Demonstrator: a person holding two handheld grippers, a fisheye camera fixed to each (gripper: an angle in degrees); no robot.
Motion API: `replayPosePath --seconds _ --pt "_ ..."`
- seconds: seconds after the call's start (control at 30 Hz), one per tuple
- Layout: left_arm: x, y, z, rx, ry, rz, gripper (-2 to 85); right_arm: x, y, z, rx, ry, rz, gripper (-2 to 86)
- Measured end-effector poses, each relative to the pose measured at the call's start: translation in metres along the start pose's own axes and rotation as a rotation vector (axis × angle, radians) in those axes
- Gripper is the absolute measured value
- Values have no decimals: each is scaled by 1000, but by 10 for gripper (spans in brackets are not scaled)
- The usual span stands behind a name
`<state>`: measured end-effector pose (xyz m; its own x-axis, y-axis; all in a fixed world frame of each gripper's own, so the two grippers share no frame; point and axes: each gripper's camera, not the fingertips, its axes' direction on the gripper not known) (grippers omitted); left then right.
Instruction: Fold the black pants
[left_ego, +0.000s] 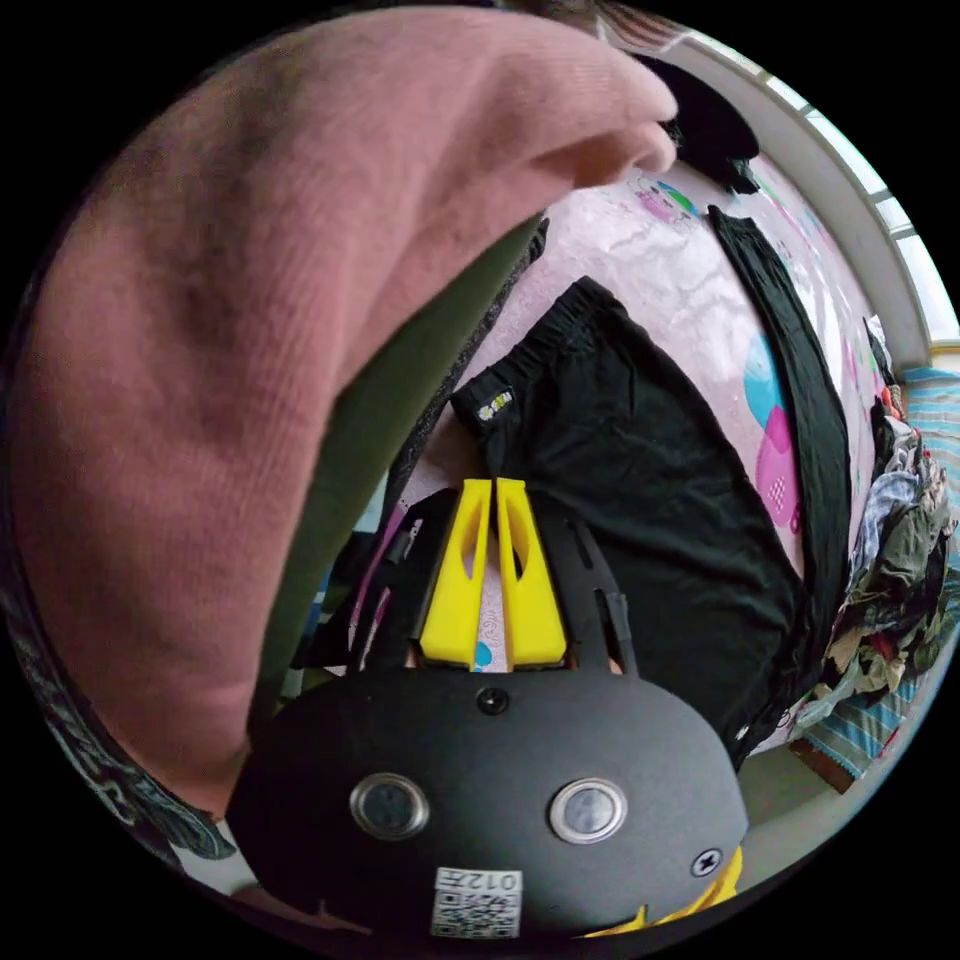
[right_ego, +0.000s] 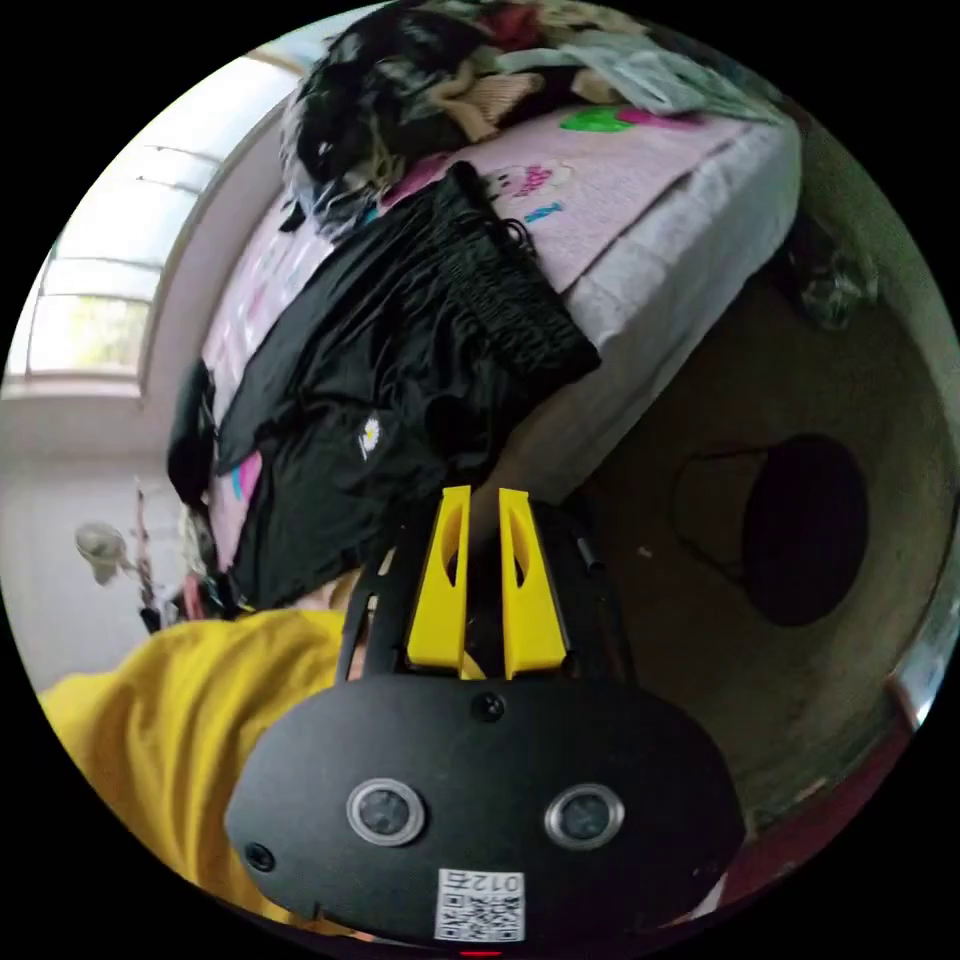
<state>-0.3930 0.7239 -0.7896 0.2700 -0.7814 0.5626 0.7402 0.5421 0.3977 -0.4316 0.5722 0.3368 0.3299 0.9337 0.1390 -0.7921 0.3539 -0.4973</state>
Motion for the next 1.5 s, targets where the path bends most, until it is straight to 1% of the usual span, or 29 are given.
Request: replayPosePath --seconds 0.1,0.2,0.33,0.4,0.5,0.63,0.77,0.83,0.97,1.2,1.4,1.5 --pt "-2 0 -16 40 87 62 8 24 -7 -11 47 -103 98 76" --pt "-5 -1 -35 78 157 110 5 36 -17 -7 8 -146 134 90" --pt "-16 -3 -60 155 267 146 4 44 -30 8 -58 -67 144 89" --pt "-25 -5 -66 182 332 133 5 49 -36 10 -82 -49 159 52" --pt "-43 -11 -72 213 452 78 5 44 -38 -7 -22 -95 84 24" --pt "-63 -19 -79 265 593 20 5 42 -42 -37 33 -199 41 13" --pt "-73 -28 -86 371 735 -22 6 37 -55 -68 74 -331 14 9" --pt "-71 -40 -85 387 772 -33 6 31 -64 -78 92 -365 -1 8" --pt "-56 -80 -76 410 798 -58 6 5 -89 -95 123 -423 -50 7" --pt "-3 -151 -59 433 802 -43 6 -49 -131 -102 157 -427 -101 5" --pt "67 -229 -19 368 724 -3 5 -84 -172 -94 165 -417 -102 3" --pt "106 -266 12 297 654 -19 5 -104 -194 -84 150 -377 -105 3"
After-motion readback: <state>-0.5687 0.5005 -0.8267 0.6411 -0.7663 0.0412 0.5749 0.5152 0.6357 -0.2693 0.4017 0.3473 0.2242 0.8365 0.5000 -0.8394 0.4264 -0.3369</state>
